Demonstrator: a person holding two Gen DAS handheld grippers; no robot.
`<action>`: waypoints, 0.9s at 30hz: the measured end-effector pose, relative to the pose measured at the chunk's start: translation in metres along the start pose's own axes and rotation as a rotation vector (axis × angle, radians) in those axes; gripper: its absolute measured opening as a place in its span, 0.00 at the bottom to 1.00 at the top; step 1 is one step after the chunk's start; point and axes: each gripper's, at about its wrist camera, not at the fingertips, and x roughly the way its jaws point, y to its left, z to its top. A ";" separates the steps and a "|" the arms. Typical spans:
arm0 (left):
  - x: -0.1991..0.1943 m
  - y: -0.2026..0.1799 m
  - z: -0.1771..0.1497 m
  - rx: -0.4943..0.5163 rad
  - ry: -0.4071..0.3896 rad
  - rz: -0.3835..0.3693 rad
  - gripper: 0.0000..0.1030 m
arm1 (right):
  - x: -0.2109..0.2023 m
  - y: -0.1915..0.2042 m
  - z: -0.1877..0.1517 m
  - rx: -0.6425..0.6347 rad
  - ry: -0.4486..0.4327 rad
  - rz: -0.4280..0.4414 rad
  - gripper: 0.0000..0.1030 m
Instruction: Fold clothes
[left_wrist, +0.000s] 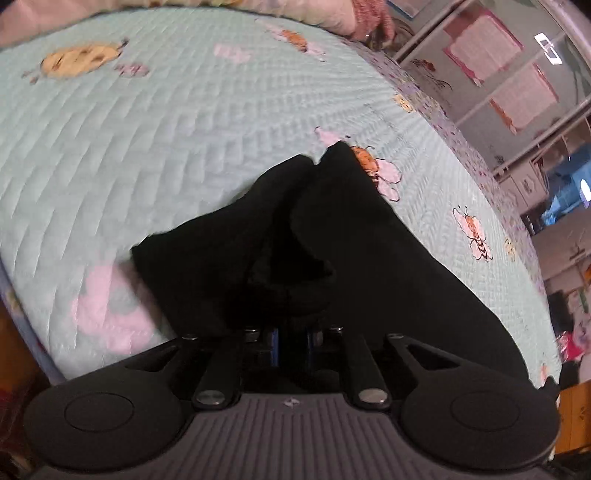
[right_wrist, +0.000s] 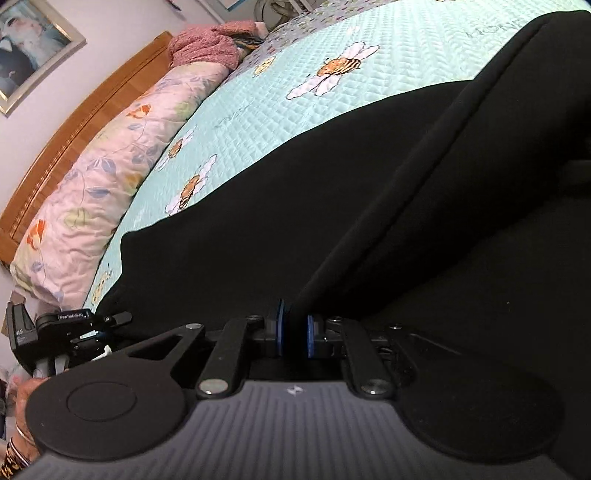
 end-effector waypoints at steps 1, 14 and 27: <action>-0.003 0.000 0.003 -0.010 -0.007 -0.009 0.12 | -0.001 0.002 0.002 -0.003 -0.005 0.002 0.13; -0.012 0.032 0.007 -0.101 -0.025 0.035 0.13 | -0.005 0.045 -0.014 -0.140 0.046 0.032 0.13; -0.029 0.030 0.010 -0.152 -0.065 0.052 0.25 | 0.015 0.033 -0.026 -0.148 0.073 0.011 0.13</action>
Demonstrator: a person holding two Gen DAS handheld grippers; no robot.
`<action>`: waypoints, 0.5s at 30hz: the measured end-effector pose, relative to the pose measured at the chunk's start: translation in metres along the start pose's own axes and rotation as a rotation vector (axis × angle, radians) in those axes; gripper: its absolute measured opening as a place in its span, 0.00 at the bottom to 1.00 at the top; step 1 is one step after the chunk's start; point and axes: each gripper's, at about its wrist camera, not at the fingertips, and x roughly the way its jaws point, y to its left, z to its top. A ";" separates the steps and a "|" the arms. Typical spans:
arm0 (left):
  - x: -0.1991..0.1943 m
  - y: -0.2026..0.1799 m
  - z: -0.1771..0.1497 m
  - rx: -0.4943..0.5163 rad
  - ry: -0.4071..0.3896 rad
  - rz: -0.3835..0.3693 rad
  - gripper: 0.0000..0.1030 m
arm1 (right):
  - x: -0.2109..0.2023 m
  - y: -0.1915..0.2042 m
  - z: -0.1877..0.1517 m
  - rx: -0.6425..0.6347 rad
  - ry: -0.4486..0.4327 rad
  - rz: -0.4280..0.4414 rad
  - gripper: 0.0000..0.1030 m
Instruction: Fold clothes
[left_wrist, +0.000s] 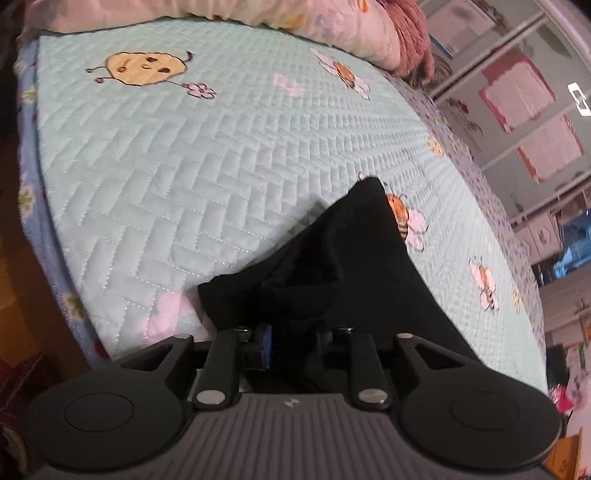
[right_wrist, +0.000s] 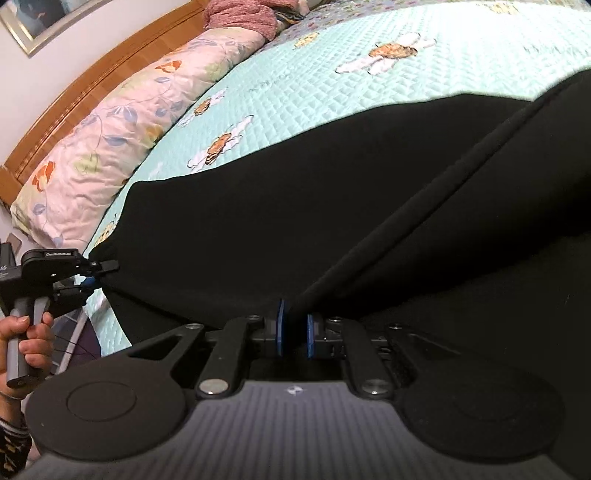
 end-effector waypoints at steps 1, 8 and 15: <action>-0.003 0.000 0.001 -0.010 -0.006 -0.001 0.27 | 0.000 -0.003 -0.001 0.010 -0.003 0.008 0.13; -0.001 -0.012 0.003 0.056 0.013 0.037 0.28 | -0.004 -0.022 -0.003 0.134 -0.019 0.083 0.15; 0.003 0.003 0.000 0.006 0.009 -0.011 0.29 | -0.007 -0.026 -0.003 0.172 -0.030 0.115 0.17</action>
